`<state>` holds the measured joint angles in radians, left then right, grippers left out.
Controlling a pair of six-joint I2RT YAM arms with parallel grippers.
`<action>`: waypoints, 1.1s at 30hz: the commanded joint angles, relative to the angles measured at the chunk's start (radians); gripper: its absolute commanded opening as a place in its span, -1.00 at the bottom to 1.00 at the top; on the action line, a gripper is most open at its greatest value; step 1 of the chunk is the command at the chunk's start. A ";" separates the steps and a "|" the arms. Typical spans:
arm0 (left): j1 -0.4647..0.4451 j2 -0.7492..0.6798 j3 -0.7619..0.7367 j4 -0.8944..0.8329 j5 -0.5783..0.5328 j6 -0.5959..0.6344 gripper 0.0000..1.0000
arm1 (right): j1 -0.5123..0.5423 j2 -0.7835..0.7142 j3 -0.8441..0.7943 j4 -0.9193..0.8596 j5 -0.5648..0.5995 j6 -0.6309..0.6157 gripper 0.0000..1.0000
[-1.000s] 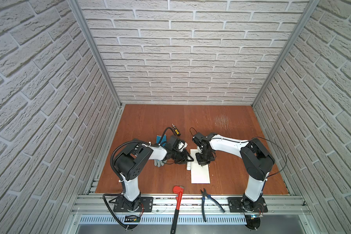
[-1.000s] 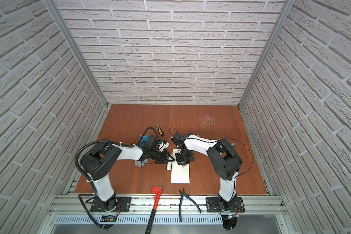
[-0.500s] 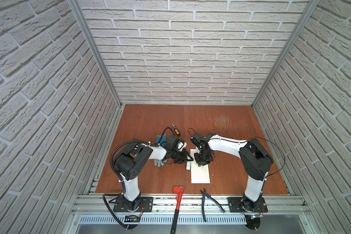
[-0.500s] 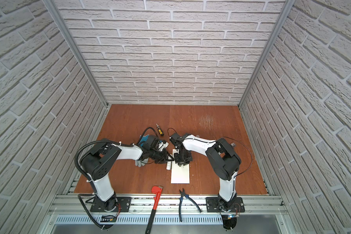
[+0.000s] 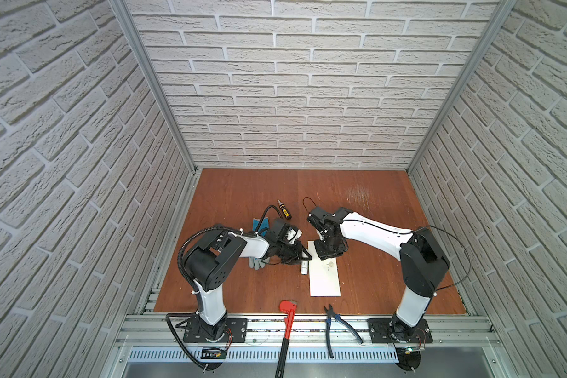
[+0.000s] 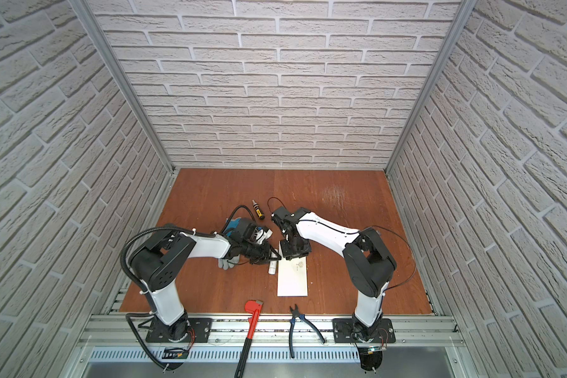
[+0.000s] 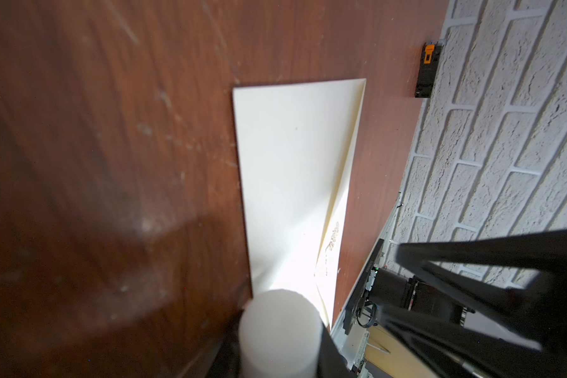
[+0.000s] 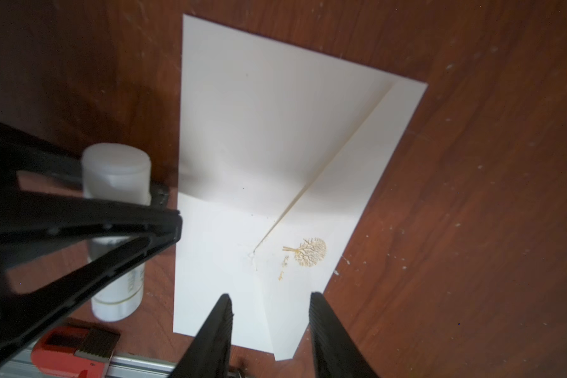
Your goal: Place the letter into the envelope and seal it
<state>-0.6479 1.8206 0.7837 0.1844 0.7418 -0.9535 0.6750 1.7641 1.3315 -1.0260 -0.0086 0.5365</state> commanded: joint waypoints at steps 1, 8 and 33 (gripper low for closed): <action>0.005 -0.003 0.000 -0.059 -0.032 0.023 -1.00 | -0.020 -0.019 -0.002 -0.047 0.028 -0.017 -0.49; 0.005 0.000 0.010 -0.069 -0.033 0.028 -1.00 | -0.038 0.041 -0.048 0.033 -0.029 -0.018 -0.84; 0.008 0.005 0.010 -0.063 -0.020 0.032 -1.00 | 0.003 0.240 -0.156 0.216 -0.095 0.034 -0.69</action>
<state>-0.6479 1.8206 0.7956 0.1574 0.7422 -0.9382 0.6518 1.9049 1.2419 -0.8925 -0.0719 0.5529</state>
